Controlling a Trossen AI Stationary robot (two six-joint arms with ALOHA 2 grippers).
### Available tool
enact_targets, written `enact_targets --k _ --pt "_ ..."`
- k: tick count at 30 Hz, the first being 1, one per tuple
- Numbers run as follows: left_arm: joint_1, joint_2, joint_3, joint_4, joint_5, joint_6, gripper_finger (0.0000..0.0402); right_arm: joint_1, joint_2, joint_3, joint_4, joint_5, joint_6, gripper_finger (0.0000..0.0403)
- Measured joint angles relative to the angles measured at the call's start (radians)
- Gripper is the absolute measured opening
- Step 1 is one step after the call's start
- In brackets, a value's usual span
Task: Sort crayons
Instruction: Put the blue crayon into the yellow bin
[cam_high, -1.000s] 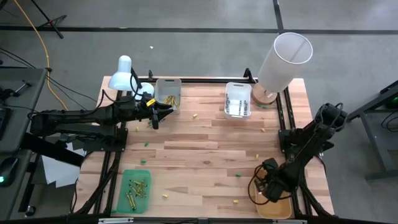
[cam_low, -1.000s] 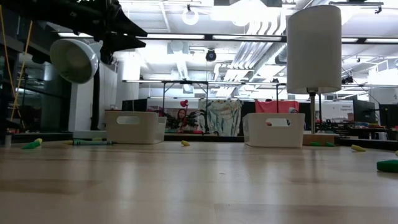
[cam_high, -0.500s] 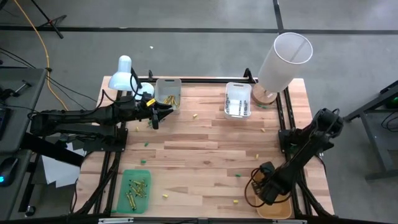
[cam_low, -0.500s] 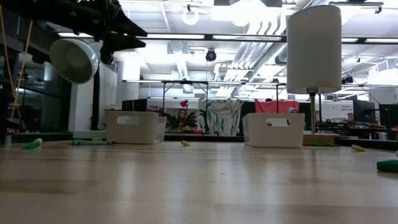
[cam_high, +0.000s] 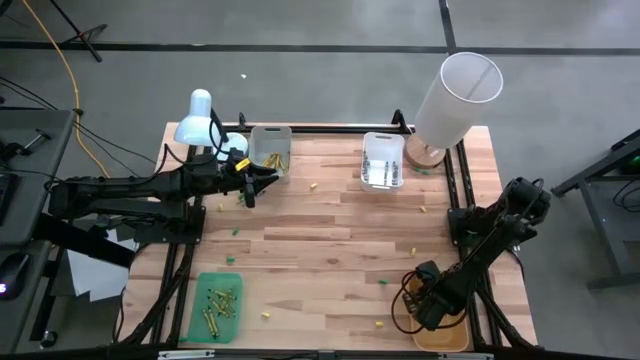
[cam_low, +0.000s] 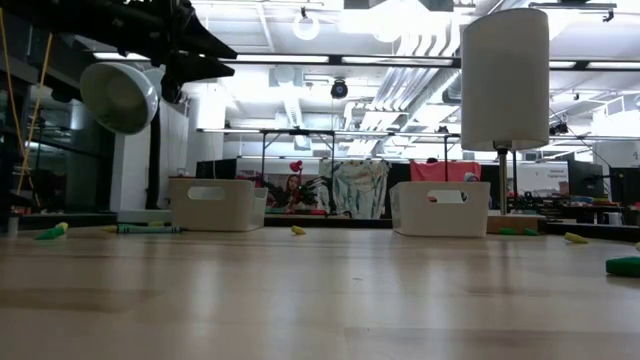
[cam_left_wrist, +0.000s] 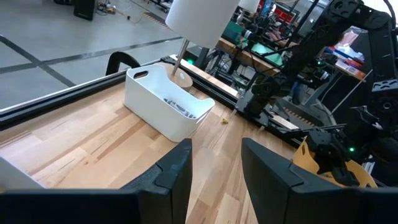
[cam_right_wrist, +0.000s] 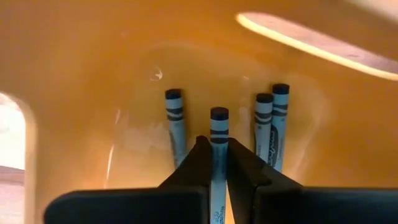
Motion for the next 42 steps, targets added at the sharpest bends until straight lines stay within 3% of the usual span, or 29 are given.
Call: enact_targets --k 11,18,22,27,30,33,37,42 --pt "0.0 0.0 0.0 0.0 -0.001 0.0 0.0127 0.0 -0.003 0.0 0.016 -0.039 -0.008 0.0093" --pt "0.0 -0.001 0.0 0.0 -0.002 0.0 0.0127 0.025 -0.089 0.049 0.006 -0.02 -0.098 0.0161" --pt "0.0 -0.002 0.0 0.0 -0.002 0.0 0.0127 0.051 -0.167 0.117 -0.002 0.105 -0.187 0.0184" --pt "0.0 -0.002 0.0 0.0 0.018 0.0 0.0127 0.02 -0.272 0.195 0.022 0.418 -0.33 0.019" --pt "0.0 -0.002 0.0 0.001 0.051 -0.001 0.0127 -0.064 -0.325 0.205 0.03 0.606 -0.468 0.019" --pt "0.0 -0.002 0.0 0.011 0.057 -0.018 0.0127 -0.188 -0.354 0.198 0.046 0.678 -0.657 0.019" --pt "0.0 -0.003 0.0 0.059 0.057 -0.026 0.0127 -0.383 -0.346 0.198 0.145 0.666 -1.036 0.019" --pt "0.0 -0.003 0.0 0.103 0.094 -0.055 0.0127 -0.623 -0.283 0.198 0.493 0.53 -1.53 0.019"
